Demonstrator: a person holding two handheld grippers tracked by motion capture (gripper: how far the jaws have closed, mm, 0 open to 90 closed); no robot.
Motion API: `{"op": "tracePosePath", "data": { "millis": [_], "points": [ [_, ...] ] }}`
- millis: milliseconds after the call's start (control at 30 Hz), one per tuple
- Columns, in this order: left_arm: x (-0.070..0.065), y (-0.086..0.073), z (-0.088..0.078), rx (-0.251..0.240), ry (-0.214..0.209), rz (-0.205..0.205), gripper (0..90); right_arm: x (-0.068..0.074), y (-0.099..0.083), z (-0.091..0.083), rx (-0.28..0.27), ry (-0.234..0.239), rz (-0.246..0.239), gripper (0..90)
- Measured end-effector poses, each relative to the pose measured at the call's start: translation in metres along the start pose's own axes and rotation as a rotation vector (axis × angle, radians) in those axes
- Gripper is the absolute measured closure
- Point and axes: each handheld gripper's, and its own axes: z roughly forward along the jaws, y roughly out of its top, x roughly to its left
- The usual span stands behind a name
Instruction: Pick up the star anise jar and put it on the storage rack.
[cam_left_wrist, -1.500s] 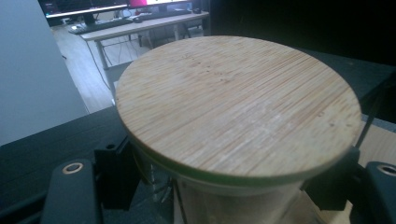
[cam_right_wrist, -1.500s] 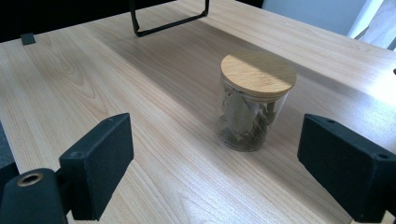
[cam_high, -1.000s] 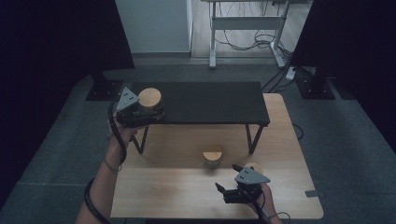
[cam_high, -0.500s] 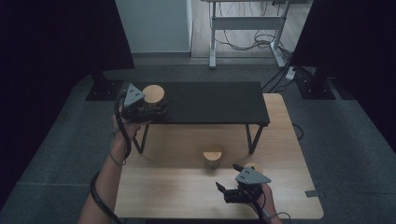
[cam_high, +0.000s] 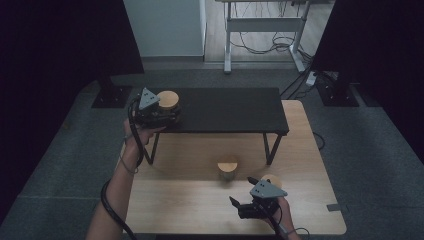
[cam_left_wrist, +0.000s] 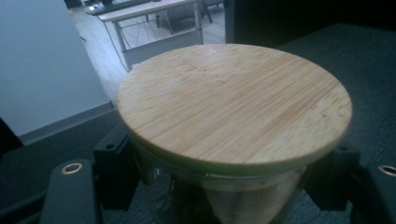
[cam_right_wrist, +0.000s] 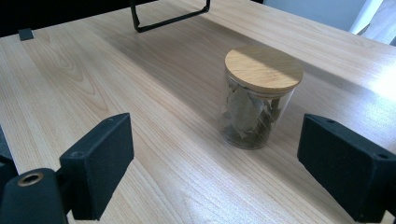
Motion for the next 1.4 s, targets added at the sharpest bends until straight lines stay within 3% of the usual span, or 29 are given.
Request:
{"op": "tracePosePath", "data": {
  "millis": [533,767,1000,1200,1400],
  "points": [
    [0.0064,-0.0010,0.0012,0.021,0.000,-0.047,24.3,0.0015,0.0000,0.0004,0.001,0.001,-0.003,10.2],
    [0.0034,-0.0018,0.0026,0.037,0.021,-0.020,22.5,0.0012,-0.0003,0.0007,0.003,0.000,-0.003,10.1],
    [0.0034,-0.0012,0.0021,0.036,0.016,-0.020,21.2,0.0014,-0.0006,0.0014,0.005,0.001,-0.005,10.1],
    [0.0002,-0.0013,0.0008,0.040,0.020,-0.011,12.0,0.0009,-0.0012,0.0020,0.006,0.003,-0.004,10.1],
    [-0.0033,-0.0003,-0.0054,0.036,0.030,-0.010,8.5,0.0013,-0.0006,0.0008,0.003,0.004,-0.006,10.2]
  ]
}}
